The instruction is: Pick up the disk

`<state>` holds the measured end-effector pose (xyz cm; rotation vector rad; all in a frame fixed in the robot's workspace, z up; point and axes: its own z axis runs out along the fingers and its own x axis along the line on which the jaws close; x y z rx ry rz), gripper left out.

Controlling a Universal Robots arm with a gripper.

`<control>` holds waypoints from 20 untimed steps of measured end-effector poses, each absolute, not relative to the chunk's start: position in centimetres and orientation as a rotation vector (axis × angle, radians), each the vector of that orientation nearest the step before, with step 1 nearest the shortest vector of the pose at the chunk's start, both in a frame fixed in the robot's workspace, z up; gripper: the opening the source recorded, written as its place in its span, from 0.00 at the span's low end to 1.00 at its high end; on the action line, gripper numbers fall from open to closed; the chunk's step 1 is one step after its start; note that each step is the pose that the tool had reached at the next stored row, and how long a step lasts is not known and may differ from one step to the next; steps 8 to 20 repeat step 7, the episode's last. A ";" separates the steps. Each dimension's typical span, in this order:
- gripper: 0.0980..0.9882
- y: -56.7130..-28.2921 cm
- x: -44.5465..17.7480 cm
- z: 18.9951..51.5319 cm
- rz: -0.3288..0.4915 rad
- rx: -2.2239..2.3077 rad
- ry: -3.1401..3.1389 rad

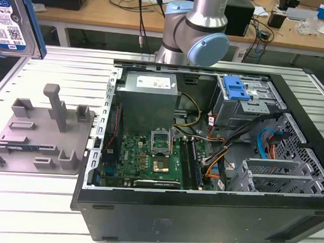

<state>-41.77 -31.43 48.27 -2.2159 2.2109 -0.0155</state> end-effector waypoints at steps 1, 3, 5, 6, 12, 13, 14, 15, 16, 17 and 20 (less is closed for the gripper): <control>0.30 -31.4 -41.8 48.3 -0.016 -2.216 2.211; 0.30 -31.4 -41.8 48.3 -0.016 -2.216 2.211; 0.30 -31.4 -41.8 48.3 -0.016 -2.216 2.211; 0.30 -31.4 -41.8 48.3 -0.016 -2.216 2.211; 0.30 -31.4 -41.8 48.3 -0.016 -2.216 2.211; 0.30 -31.4 -41.8 48.3 -0.016 -2.216 2.211; 0.30 -31.4 -41.8 48.3 -0.016 -2.216 2.211; 0.30 -31.4 -41.8 48.3 -0.016 -2.216 2.211; 0.30 -31.4 -41.8 48.3 -0.016 -2.216 2.211; 0.30 -31.4 -41.8 48.3 -0.016 -2.216 2.211; 0.30 -31.4 -41.8 48.3 -0.016 -2.216 2.211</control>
